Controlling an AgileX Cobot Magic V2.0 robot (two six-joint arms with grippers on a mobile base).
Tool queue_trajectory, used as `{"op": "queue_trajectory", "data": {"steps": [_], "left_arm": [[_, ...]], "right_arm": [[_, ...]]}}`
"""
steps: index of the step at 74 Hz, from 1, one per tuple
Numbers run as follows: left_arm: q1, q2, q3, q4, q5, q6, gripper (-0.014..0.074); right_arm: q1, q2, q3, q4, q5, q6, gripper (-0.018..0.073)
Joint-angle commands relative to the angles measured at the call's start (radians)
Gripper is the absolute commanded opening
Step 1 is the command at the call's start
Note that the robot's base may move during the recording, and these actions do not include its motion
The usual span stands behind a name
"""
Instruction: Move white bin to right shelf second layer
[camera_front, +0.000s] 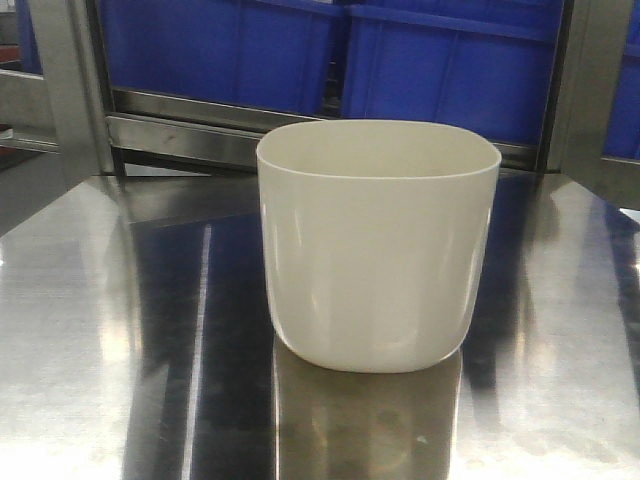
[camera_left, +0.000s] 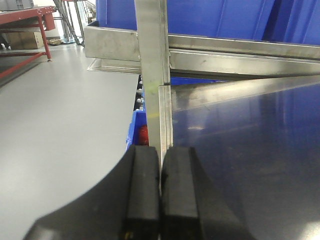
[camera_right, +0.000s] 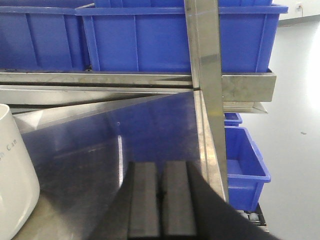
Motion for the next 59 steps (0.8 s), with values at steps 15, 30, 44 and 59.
{"op": "queue_trajectory", "data": {"steps": [15, 30, 44, 59], "left_arm": [[-0.005, -0.014, 0.037, 0.000, -0.087, -0.003, 0.0085], [-0.005, -0.014, 0.037, 0.000, -0.087, -0.003, 0.0085], [-0.005, -0.014, 0.037, 0.000, -0.087, -0.003, 0.0085], [-0.005, -0.014, 0.037, 0.000, -0.087, -0.003, 0.0085]], "right_arm": [[0.001, -0.020, -0.016, -0.006, -0.085, -0.009, 0.0051], [0.001, -0.020, -0.016, -0.006, -0.085, -0.009, 0.0051], [0.001, -0.020, -0.016, -0.006, -0.085, -0.009, 0.0051], [0.001, -0.020, -0.016, -0.006, -0.085, -0.009, 0.0051]]}}
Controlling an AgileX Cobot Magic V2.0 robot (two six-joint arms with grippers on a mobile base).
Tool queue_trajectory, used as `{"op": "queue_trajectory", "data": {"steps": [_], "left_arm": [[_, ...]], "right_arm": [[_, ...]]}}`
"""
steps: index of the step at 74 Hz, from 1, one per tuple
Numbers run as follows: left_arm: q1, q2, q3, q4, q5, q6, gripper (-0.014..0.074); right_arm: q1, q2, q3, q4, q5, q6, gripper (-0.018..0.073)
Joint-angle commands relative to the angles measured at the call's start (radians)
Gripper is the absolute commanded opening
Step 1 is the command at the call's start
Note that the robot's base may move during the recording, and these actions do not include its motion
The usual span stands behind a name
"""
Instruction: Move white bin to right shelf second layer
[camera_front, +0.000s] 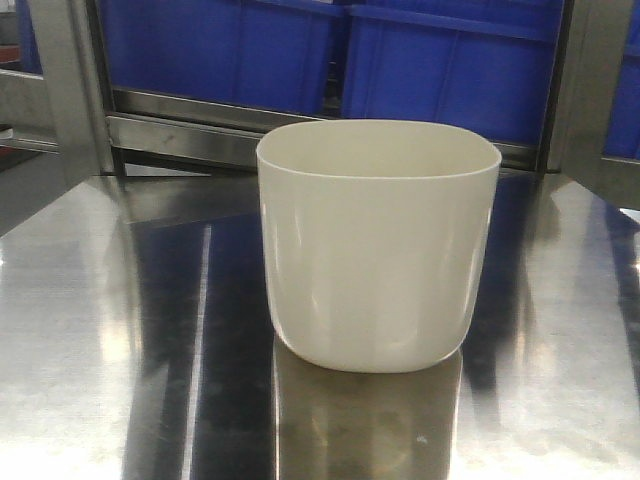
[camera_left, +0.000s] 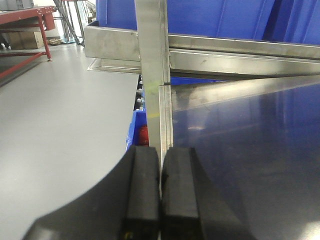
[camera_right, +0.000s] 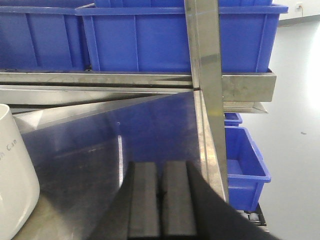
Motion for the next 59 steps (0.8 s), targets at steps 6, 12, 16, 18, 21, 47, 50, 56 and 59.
{"op": "queue_trajectory", "data": {"steps": [6, 12, 16, 18, 21, 47, 50, 56, 59], "left_arm": [[-0.005, -0.014, 0.037, 0.000, -0.087, -0.003, 0.0085], [-0.005, -0.014, 0.037, 0.000, -0.087, -0.003, 0.0085], [-0.005, -0.014, 0.037, 0.000, -0.087, -0.003, 0.0085], [-0.005, -0.014, 0.037, 0.000, -0.087, -0.003, 0.0085], [-0.005, -0.014, 0.037, 0.000, -0.087, -0.003, 0.0085], [-0.005, -0.014, 0.037, 0.000, -0.087, -0.003, 0.0085], [-0.005, -0.014, 0.037, 0.000, -0.087, -0.003, 0.0085], [-0.005, -0.014, 0.037, 0.000, -0.087, -0.003, 0.0085], [-0.005, -0.014, 0.037, 0.000, -0.087, -0.003, 0.0085]], "right_arm": [[0.001, -0.020, -0.016, -0.006, -0.085, -0.009, 0.0051], [0.001, -0.020, -0.016, -0.006, -0.085, -0.009, 0.0051], [0.001, -0.020, -0.016, -0.006, -0.085, -0.009, 0.0051], [0.001, -0.020, -0.016, -0.006, -0.085, -0.009, 0.0051], [0.001, -0.020, -0.016, -0.006, -0.085, -0.009, 0.0051], [0.001, -0.020, -0.016, -0.009, -0.121, -0.009, 0.0051], [0.001, -0.020, -0.016, -0.009, -0.123, -0.009, 0.0051], [0.001, -0.020, -0.016, -0.009, -0.130, -0.009, 0.0051], [0.001, -0.020, -0.016, -0.009, -0.140, -0.009, 0.0051]]}}
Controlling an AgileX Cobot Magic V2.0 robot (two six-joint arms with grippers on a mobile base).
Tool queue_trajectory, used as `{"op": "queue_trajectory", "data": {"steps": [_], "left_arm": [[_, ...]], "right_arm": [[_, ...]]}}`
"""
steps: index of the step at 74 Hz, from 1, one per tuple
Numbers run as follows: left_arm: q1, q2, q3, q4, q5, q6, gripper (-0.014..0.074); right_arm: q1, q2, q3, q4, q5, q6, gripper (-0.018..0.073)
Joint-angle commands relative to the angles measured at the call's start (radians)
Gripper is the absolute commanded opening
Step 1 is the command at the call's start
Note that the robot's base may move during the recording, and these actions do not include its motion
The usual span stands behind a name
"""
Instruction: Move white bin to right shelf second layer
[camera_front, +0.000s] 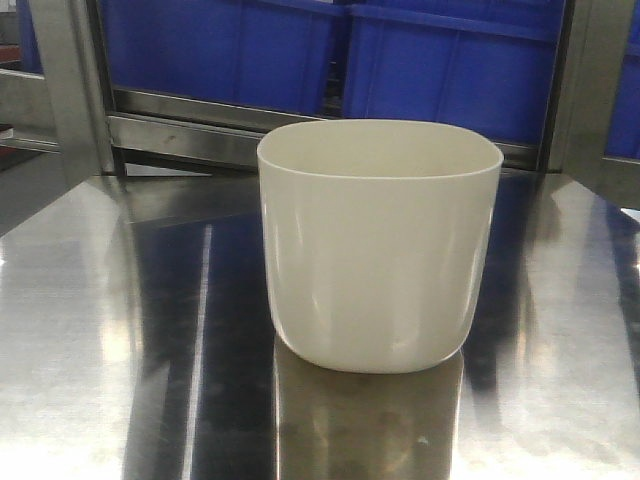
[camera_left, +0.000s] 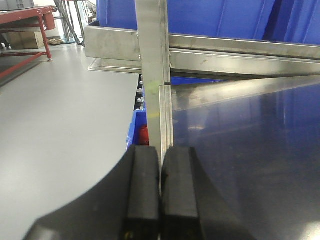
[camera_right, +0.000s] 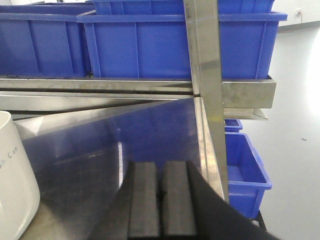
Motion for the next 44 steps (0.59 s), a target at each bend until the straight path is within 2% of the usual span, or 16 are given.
{"op": "queue_trajectory", "data": {"steps": [1, 18, 32, 38, 44], "left_arm": [[-0.005, -0.014, 0.037, 0.000, -0.087, -0.003, 0.0085], [-0.005, -0.014, 0.037, 0.000, -0.087, -0.003, 0.0085], [-0.005, -0.014, 0.037, 0.000, -0.087, -0.003, 0.0085], [-0.005, -0.014, 0.037, 0.000, -0.087, -0.003, 0.0085], [-0.005, -0.014, 0.037, 0.000, -0.087, -0.003, 0.0085]], "right_arm": [[0.001, -0.020, -0.016, -0.008, -0.116, -0.009, 0.0051], [0.001, 0.044, -0.065, -0.008, -0.170, -0.009, 0.0051], [0.001, 0.319, -0.313, -0.008, -0.085, -0.009, 0.0051], [0.001, 0.454, -0.455, -0.004, -0.006, -0.008, 0.0051], [0.001, 0.603, -0.626, 0.048, 0.088, -0.008, 0.0051]]}}
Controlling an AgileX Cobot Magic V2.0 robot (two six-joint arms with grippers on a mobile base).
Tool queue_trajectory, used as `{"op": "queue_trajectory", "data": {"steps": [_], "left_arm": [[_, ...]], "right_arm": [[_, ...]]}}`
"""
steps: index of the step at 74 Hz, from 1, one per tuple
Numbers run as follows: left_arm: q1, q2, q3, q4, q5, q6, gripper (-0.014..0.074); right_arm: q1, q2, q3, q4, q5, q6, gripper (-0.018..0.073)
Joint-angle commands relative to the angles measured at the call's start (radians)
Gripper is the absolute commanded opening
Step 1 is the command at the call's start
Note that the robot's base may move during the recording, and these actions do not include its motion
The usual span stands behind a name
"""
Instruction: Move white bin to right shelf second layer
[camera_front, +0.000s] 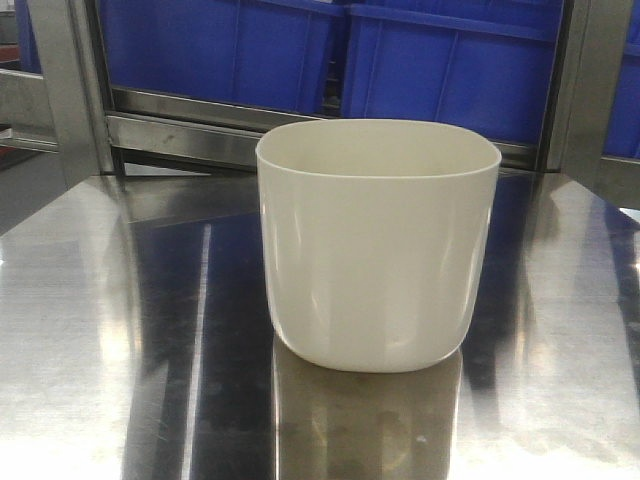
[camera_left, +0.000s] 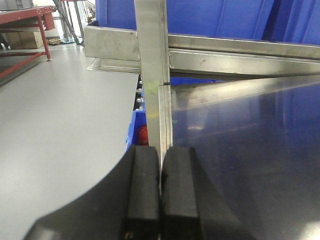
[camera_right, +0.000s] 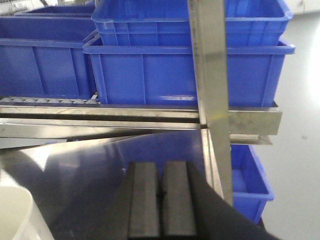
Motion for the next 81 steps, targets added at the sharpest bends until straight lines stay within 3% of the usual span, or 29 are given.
{"op": "queue_trajectory", "data": {"steps": [1, 13, 21, 30, 50, 58, 66, 70, 81], "left_arm": [[-0.005, -0.014, 0.037, 0.000, -0.087, -0.003, 0.0085], [-0.005, -0.014, 0.037, 0.000, -0.087, -0.003, 0.0085], [-0.005, -0.014, 0.037, 0.000, -0.087, -0.003, 0.0085], [-0.005, -0.014, 0.037, 0.000, -0.087, -0.003, 0.0085], [-0.005, -0.014, 0.037, 0.000, -0.087, -0.003, 0.0085], [-0.005, -0.014, 0.037, 0.000, -0.087, -0.003, 0.0085], [-0.005, -0.014, 0.037, 0.000, -0.087, -0.003, 0.0085], [-0.005, -0.014, 0.037, 0.000, -0.087, -0.003, 0.0085], [-0.005, -0.014, 0.037, 0.000, -0.087, -0.003, 0.0085]], "right_arm": [[0.001, 0.128, -0.186, 0.049, 0.020, -0.008, 0.0051], [0.001, 0.382, -0.491, 0.169, 0.270, -0.008, 0.0051], [0.008, 0.543, -0.655, 0.174, 0.514, -0.008, 0.0051], [0.062, 0.669, -0.773, 0.172, 0.682, -0.009, 0.0051], [0.218, 0.780, -0.783, 0.171, 0.694, -0.010, 0.0059], [0.258, 0.793, -0.783, 0.170, 0.702, -0.063, 0.0168], [0.295, 0.797, -0.783, 0.170, 0.703, -0.074, 0.0429], [0.309, 0.800, -0.783, 0.169, 0.700, -0.074, 0.0517], [0.336, 0.805, -0.783, 0.167, 0.703, -0.074, 0.0540]]}}
